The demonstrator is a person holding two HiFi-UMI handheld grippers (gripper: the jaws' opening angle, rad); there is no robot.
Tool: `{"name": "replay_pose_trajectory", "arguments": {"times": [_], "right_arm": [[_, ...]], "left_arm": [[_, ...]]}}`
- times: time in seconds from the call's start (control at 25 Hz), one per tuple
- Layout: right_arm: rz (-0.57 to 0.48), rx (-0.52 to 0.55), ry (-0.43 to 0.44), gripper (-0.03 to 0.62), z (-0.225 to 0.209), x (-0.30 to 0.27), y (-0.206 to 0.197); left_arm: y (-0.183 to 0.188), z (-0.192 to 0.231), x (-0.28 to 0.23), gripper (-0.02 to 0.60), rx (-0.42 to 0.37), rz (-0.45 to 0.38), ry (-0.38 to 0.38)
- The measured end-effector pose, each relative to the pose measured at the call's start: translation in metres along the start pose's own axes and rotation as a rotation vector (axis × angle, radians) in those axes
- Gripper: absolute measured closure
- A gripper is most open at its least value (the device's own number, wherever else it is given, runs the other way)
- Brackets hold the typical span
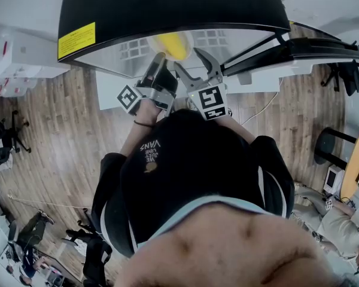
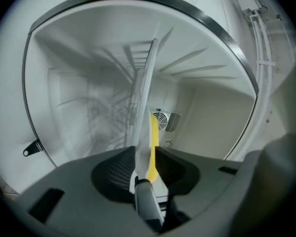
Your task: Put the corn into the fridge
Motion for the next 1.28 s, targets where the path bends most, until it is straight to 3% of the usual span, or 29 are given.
{"name": "replay_pose_trajectory", "arguments": {"times": [1.28], "right_arm": [[0.013,0.025,0.022,0.324,-0.014,-0.034,0.004]], "left_arm": [[0.015,-0.001,0.008,0.477,-0.011,-0.067,-0.006]]}}
Point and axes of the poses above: the fingertips, and each gripper's own axes: x backward along the fingers, z to its left, y out of its top, the point moved 6 cm from there along x, backward along the fingers, and after that the axes turned 6 degrees about -z, right-handed, at the moved point
